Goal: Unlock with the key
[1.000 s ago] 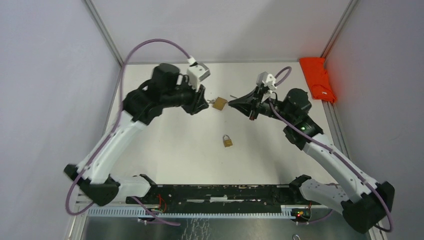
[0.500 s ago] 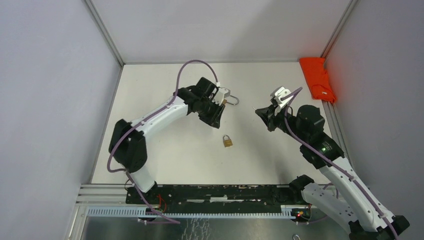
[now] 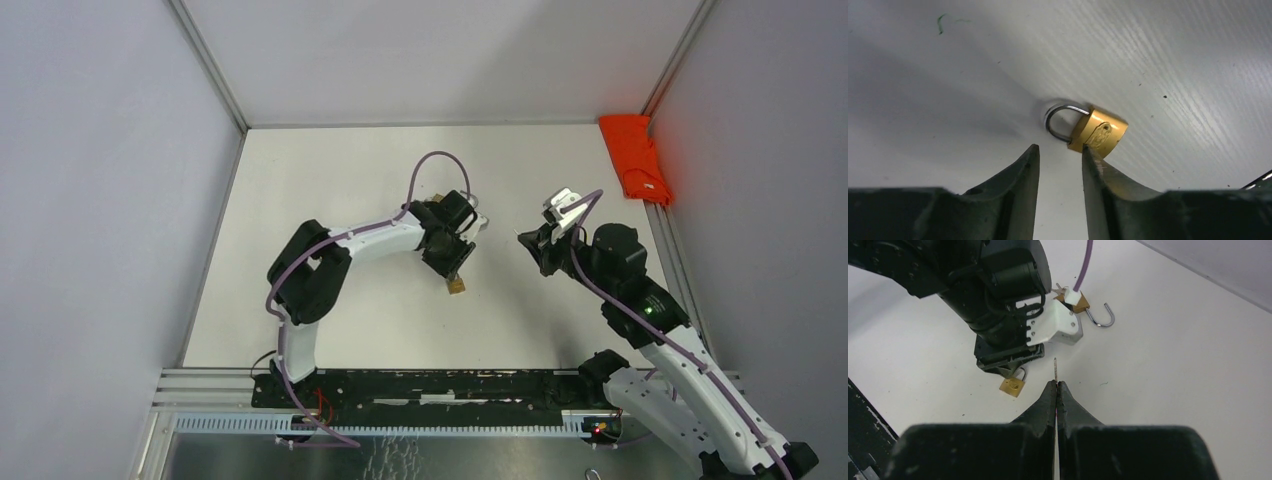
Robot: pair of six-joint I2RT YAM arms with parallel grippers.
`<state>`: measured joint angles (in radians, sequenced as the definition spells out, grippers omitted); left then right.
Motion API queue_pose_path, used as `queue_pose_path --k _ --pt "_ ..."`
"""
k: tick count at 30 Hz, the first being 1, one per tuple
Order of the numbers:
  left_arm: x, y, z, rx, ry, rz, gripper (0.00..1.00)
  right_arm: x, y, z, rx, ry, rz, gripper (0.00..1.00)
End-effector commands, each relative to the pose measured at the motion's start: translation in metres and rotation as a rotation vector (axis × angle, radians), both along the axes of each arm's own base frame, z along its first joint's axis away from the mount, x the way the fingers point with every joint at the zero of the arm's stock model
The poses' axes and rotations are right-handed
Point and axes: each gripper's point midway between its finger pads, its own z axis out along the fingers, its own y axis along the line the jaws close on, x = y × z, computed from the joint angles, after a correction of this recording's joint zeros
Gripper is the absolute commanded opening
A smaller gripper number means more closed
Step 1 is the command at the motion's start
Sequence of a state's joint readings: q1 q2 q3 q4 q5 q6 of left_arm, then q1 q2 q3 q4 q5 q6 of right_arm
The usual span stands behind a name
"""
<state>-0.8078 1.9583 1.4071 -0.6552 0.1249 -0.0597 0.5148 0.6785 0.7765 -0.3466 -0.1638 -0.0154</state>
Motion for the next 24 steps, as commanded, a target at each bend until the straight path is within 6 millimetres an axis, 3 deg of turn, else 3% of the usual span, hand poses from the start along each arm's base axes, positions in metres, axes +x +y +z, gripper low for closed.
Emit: queue_pose_path --k 1,3,10,14,15,18,21,24 --pt "0.009 -0.018 -0.006 -0.020 -0.031 0.054 0.32 0.001 -0.003 0.003 0.018 -0.012 -0.022 0.00" --pt "0.004 -0.019 -0.010 -0.005 -0.024 0.054 0.24 0.001 -0.004 0.003 0.017 -0.011 -0.026 0.00" --pt "-0.007 -0.019 -0.028 0.048 -0.014 0.056 0.19 0.000 -0.005 0.007 0.024 -0.025 -0.029 0.00" --pt "-0.001 -0.018 -0.020 0.049 -0.045 0.085 0.14 -0.001 -0.007 0.007 0.023 -0.025 -0.032 0.00" --pt "-0.001 -0.019 -0.013 0.040 -0.057 0.084 0.16 -0.002 -0.006 0.008 0.025 -0.027 -0.030 0.00" --pt "0.009 -0.019 0.013 0.017 -0.130 0.088 0.37 -0.004 -0.007 0.012 0.032 -0.038 -0.028 0.00" --pt "0.015 -0.028 0.027 -0.025 -0.156 0.066 0.43 -0.006 -0.008 0.017 0.043 -0.056 -0.025 0.00" --pt "0.018 -0.037 0.023 -0.032 -0.146 0.052 0.43 -0.007 -0.007 0.021 0.047 -0.063 -0.022 0.00"
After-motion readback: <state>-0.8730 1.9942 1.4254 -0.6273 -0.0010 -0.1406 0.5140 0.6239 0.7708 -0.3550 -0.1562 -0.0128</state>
